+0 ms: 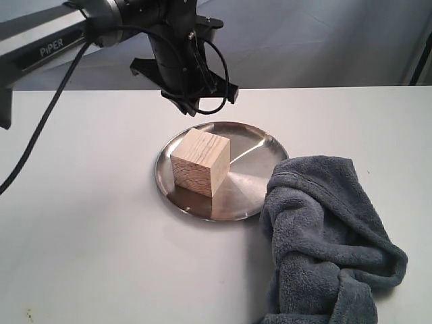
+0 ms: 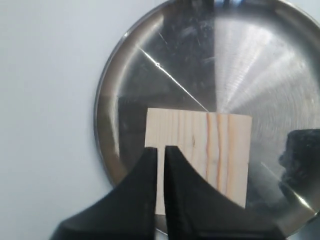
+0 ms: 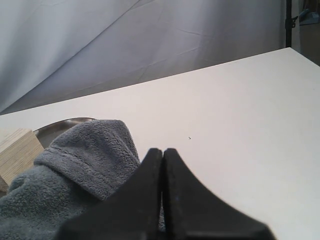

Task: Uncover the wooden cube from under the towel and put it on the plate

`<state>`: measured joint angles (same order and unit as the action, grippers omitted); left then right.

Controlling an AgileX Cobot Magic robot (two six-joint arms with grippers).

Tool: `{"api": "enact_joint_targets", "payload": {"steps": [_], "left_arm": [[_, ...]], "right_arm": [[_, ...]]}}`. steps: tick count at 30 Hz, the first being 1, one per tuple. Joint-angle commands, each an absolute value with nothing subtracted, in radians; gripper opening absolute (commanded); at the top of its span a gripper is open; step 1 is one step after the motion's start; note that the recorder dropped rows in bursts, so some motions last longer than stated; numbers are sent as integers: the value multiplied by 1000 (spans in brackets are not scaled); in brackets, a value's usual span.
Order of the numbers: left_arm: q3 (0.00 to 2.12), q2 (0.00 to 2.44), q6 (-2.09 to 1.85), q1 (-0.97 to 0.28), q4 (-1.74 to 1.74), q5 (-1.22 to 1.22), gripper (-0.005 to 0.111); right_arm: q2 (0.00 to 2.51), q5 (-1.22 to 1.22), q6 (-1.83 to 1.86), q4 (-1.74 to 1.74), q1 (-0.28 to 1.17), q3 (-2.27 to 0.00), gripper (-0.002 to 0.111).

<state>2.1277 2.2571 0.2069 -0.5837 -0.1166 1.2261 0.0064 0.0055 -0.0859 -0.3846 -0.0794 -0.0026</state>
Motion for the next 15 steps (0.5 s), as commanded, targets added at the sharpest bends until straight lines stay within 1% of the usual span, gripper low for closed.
{"api": "enact_joint_targets", "payload": {"steps": [1, 10, 15], "left_arm": [[2134, 2208, 238, -558, -122, 1221, 0], [2101, 2126, 220, -431, -59, 1221, 0], [1960, 2042, 200, -343, -64, 1221, 0]], "right_arm": [[0, 17, -90, -390, -79, 0, 3], [0, 17, -90, -390, -79, 0, 3], [0, 17, -90, -390, -79, 0, 3]]}}
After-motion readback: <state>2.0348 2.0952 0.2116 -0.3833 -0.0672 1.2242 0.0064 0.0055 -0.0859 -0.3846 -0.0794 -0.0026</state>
